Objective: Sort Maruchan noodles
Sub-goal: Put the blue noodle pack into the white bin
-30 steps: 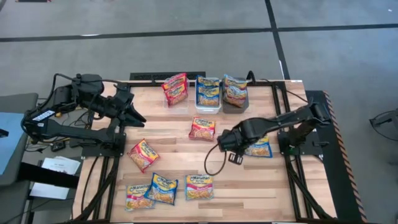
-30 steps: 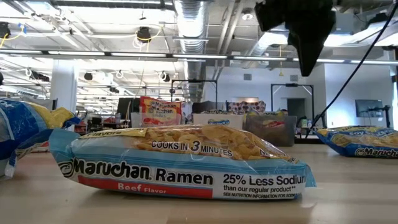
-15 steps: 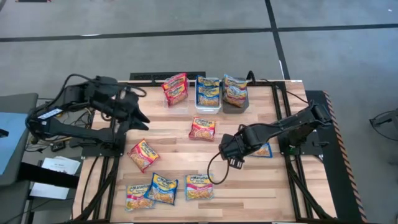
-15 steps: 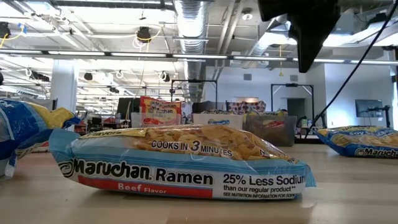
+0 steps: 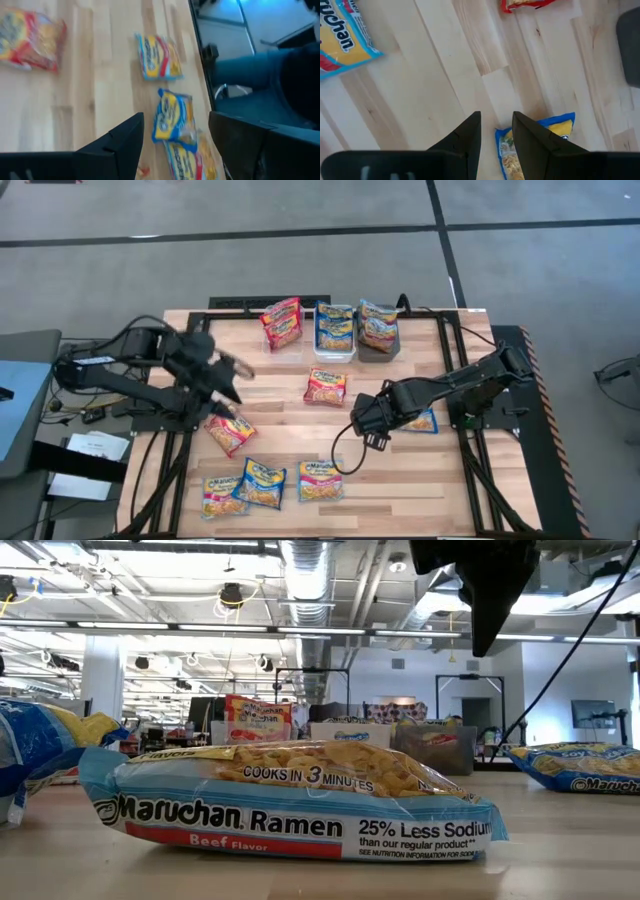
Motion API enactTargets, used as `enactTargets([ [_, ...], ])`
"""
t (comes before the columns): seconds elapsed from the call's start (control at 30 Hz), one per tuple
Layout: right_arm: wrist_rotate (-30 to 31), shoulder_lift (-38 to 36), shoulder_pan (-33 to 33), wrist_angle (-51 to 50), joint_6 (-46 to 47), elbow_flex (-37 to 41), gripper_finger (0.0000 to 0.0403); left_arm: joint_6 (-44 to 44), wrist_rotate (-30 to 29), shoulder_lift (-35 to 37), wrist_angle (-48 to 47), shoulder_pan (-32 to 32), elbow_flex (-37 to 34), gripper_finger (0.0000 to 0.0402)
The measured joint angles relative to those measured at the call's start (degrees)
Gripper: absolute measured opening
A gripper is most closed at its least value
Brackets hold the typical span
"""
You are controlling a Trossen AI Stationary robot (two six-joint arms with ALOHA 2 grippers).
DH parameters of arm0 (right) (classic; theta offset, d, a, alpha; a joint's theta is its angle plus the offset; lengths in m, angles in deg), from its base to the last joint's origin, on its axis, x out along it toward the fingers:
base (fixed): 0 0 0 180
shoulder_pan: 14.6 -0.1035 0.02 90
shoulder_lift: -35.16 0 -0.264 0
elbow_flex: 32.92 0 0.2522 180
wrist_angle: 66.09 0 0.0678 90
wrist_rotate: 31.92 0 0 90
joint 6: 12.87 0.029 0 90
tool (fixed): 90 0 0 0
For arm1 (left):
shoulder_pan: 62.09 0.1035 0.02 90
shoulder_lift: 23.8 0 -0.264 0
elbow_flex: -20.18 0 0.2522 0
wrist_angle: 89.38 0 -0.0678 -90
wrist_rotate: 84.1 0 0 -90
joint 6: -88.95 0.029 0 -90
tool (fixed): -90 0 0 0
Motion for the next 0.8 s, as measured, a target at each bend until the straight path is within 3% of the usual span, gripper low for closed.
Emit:
enactTargets([
  [0.17,0.0,0.0,-0.37,0.04,0.05,0.0,0.0133,-6.2,-6.28,3.48,4.8,-7.59,-8.95,0.021],
  [0.3,-0.02,0.0,-0.41,0.24,0.05,0.0,0.0133,-9.94,-7.8,4.71,12.12,-11.2,-15.2,0.021],
  [0.8,-0.02,0.0,-0.37,1.91,-0.38,0.0,0.0134,-12.99,-13.86,3.53,29.61,-16.39,-27.94,0.021],
])
